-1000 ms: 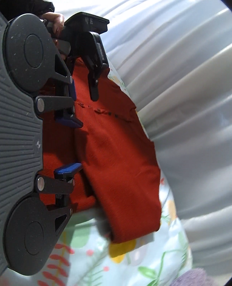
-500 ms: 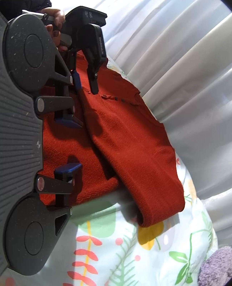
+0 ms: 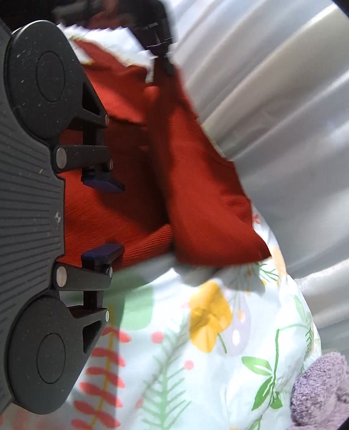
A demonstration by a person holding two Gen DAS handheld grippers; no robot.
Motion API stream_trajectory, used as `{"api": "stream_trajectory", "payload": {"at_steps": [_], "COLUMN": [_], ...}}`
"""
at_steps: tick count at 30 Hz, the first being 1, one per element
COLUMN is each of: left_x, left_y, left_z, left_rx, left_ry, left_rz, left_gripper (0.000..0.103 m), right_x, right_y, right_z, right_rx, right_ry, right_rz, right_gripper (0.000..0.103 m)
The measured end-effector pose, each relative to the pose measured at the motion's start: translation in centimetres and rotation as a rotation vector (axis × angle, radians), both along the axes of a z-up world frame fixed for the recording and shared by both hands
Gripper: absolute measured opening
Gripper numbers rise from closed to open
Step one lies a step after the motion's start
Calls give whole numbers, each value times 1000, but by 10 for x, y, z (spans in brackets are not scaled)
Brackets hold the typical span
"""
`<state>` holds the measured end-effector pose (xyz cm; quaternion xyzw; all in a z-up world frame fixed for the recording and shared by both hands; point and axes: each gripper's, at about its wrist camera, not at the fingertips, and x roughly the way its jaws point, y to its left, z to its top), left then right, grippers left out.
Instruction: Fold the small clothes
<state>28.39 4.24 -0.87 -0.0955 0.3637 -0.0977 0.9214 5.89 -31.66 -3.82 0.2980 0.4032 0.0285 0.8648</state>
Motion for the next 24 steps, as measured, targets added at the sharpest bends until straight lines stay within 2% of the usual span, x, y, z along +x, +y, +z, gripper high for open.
{"api": "stream_trajectory", "payload": {"at_steps": [2, 5, 7, 10, 12, 13, 14, 16, 19, 22, 24], "left_x": [8, 17, 20, 28, 35, 38, 41, 43, 44, 44, 47], "left_y": [14, 29, 39, 49, 53, 51, 51, 51, 60, 72, 77], "left_z": [-15, -40, -53, -69, -79, -80, -80, -66, -35, -4, 4], "left_rx": [-11, -71, -123, -238, -315, -328, -316, -292, -286, -214, -166], "left_ry": [46, 108, 130, 153, 196, 198, 203, 173, 49, -66, -93], "left_rz": [24, 43, 70, 94, 89, 93, 94, 91, 87, 121, 133], "left_gripper": [5, 6, 16, 23, 19, 6, 6, 6, 6, 6, 6], "right_x": [13, 38, 55, 75, 83, 86, 90, 93, 93, 91, 93], "right_y": [-4, 0, 2, 7, 10, 12, 12, 15, 20, 24, 23], "right_z": [8, 17, 17, 17, 17, 16, 16, 14, 9, 4, -3], "right_rx": [9, -70, -102, -121, -121, -114, -103, -70, -35, -35, -22], "right_ry": [-27, -50, -27, -3, 2, 5, 10, 25, 37, 38, 53], "right_rz": [-18, -17, -17, 5, 16, 16, 14, 13, 29, 34, 23], "right_gripper": [41, 42, 42, 42, 43, 44, 44, 46, 48, 48, 48]}}
